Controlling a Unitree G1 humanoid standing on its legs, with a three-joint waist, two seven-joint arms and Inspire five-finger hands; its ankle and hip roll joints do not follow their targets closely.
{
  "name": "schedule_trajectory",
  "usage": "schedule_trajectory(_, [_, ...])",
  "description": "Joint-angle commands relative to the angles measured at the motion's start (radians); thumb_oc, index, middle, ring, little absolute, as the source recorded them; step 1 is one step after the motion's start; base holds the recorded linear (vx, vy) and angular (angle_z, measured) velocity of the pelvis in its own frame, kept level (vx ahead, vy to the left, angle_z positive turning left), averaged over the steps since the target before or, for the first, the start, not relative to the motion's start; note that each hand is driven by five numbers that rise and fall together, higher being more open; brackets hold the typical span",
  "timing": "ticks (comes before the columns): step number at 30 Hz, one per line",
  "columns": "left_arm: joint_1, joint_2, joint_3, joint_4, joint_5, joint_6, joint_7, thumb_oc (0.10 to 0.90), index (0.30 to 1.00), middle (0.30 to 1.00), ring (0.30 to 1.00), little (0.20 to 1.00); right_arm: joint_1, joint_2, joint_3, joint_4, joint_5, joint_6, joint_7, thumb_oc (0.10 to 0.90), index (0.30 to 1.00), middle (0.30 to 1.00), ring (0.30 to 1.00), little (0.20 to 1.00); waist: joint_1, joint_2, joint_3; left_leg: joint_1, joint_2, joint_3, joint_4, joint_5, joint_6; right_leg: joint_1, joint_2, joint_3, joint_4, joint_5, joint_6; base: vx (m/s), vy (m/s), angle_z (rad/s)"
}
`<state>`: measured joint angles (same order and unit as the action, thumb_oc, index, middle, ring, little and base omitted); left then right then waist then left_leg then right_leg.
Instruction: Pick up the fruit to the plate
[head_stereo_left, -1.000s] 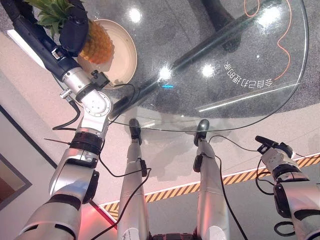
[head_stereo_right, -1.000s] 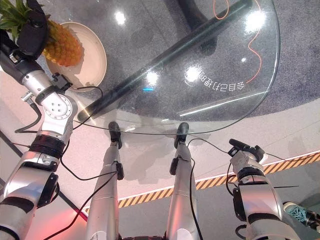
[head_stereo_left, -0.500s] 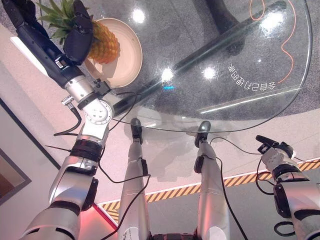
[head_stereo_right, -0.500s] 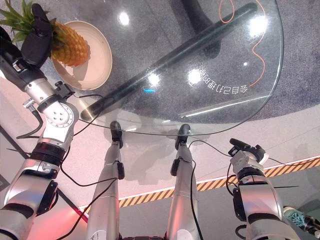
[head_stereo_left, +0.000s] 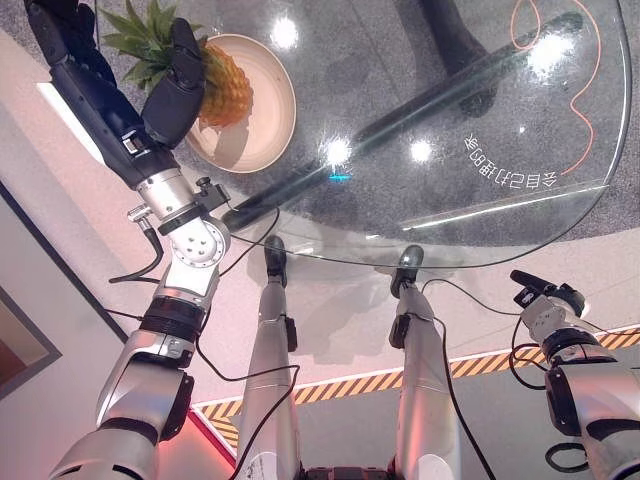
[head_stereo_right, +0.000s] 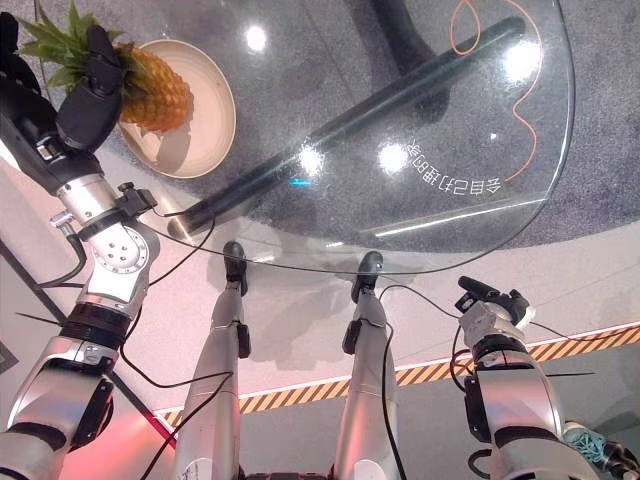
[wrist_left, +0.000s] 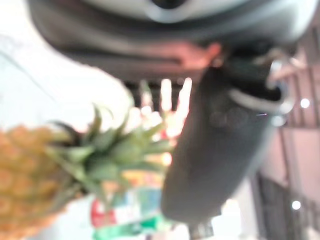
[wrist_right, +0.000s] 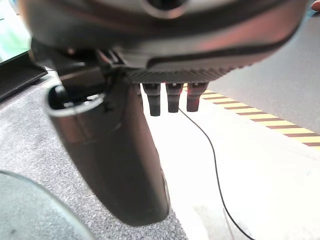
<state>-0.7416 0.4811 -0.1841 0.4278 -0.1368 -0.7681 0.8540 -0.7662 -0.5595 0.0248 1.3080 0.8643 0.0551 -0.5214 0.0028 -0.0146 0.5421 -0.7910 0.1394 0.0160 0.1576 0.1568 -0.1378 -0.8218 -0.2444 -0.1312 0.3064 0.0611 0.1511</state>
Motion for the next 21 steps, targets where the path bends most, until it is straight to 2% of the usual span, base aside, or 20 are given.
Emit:
schedule_trajectory(1, [-0.064,0.044,0.05,-0.115,0.064,-0.111,-0.023,0.8,0.9,0.9,0.9,0.9,0.106,-0.041,-0.019,0.042,0.008,-0.029,-0.032,0.8,0.9,0.9,0.9,0.9,0.035,-0.022,-0.022,0.003,-0.044,-0.012,0.07,-0.124,0.034,0.045,0.037,-0.047,-0.091,0.033,-0.002,0.0,0.0,0.0])
schedule_trajectory(13, [-0.019,0.087,0.079,-0.253,0.004,-0.077,-0.122,0.8,0.9,0.9,0.9,0.9,0.171,-0.016,-0.045,0.031,0.021,-0.067,0.034,0.8,0.9,0.9,0.9,0.9,0.051,-0.045,-0.022,0.118,-0.027,-0.002,0.047,-0.136,0.034,0.167,0.033,-0.065,-0.117,0.028,0.005,-0.01,-0.026,0.01])
schedule_trajectory(16, [0.017,0.091,0.098,-0.289,-0.133,-0.029,-0.229,0.8,0.9,0.9,0.9,0.9,0.208,0.014,-0.045,0.013,0.025,-0.114,0.168,0.8,0.9,0.9,0.9,0.9,0.061,-0.045,-0.022,0.206,-0.021,0.007,0.023,-0.145,0.03,0.246,0.033,-0.063,-0.126,0.011,0.01,0.0,-0.01,0.0])
schedule_trajectory(19, [0.07,0.089,0.142,-0.284,-0.265,-0.007,-0.296,0.8,0.9,0.9,0.9,0.9,0.251,0.046,-0.052,-0.013,0.016,-0.137,0.245,0.8,0.9,0.9,0.9,0.9,0.067,-0.047,-0.022,0.281,-0.021,0.015,-0.009,-0.132,0.028,0.324,0.028,-0.063,-0.155,0.016,0.013,-0.01,-0.007,-0.02])
schedule_trajectory(21, [0.138,0.074,0.189,-0.257,-0.345,0.005,-0.348,0.8,0.9,0.9,0.9,0.9,0.315,0.077,-0.058,-0.03,-0.014,-0.158,0.292,0.8,0.9,0.9,0.9,0.9,0.068,-0.043,-0.022,0.384,-0.012,0.029,-0.052,-0.126,0.02,0.426,0.027,-0.058,-0.189,0.012,0.016,0.04,0.036,-0.08])
